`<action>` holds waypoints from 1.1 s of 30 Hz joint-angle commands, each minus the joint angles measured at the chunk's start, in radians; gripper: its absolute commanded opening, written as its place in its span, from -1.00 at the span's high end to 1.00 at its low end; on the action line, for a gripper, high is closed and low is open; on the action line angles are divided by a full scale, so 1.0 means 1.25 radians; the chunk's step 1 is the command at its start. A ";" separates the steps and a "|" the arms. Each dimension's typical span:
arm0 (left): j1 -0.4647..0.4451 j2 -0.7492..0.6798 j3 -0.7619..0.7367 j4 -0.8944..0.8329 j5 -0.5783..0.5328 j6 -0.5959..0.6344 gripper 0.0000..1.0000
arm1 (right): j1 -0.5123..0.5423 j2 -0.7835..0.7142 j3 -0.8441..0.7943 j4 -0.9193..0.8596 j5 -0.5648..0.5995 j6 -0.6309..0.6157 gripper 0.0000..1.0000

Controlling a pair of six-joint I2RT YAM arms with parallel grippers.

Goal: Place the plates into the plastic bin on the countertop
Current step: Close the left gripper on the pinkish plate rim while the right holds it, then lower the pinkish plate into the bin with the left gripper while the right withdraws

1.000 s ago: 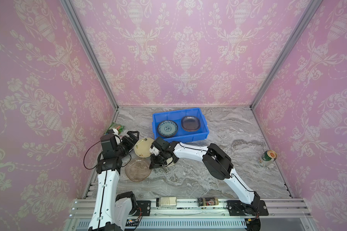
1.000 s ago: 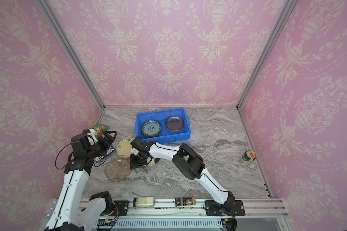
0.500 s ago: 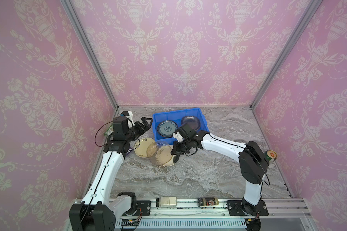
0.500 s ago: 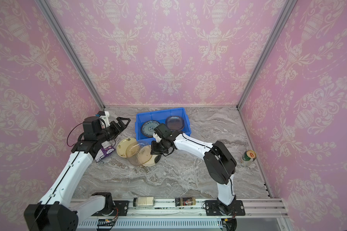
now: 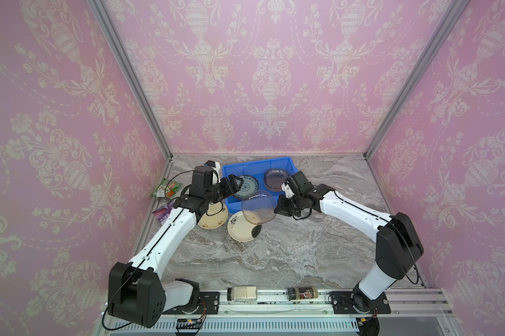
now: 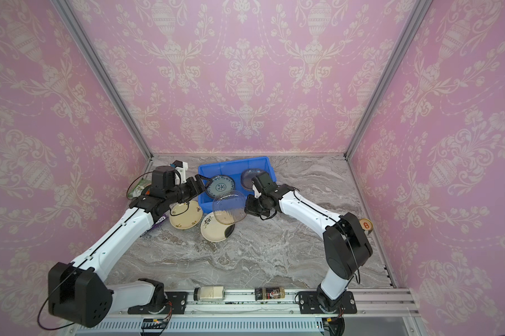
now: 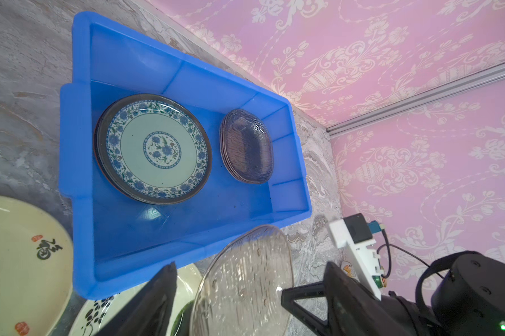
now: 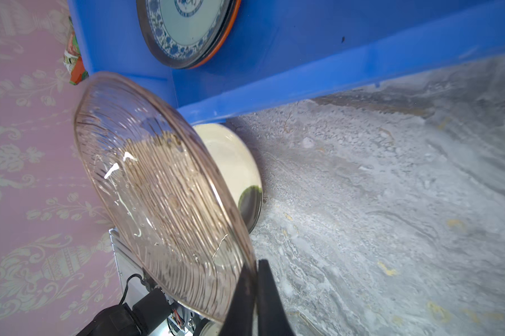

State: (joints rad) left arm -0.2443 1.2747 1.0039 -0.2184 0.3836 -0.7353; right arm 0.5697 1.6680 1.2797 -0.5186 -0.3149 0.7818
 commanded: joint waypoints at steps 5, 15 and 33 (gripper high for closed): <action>-0.073 0.020 -0.024 0.011 -0.047 0.018 -0.29 | -0.058 -0.041 0.010 0.022 0.018 0.000 1.00; -0.110 0.085 -0.026 0.056 -0.059 0.007 -0.13 | -0.069 -0.028 0.024 0.067 -0.019 0.023 1.00; -0.113 0.171 0.022 0.082 -0.091 0.017 0.87 | -0.069 -0.019 0.019 0.092 -0.043 0.024 1.00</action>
State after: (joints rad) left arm -0.3782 1.4719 1.0012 -0.1230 0.3027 -0.7235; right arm 0.4858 1.6386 1.2854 -0.4324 -0.3431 0.7902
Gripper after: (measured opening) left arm 0.083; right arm 0.054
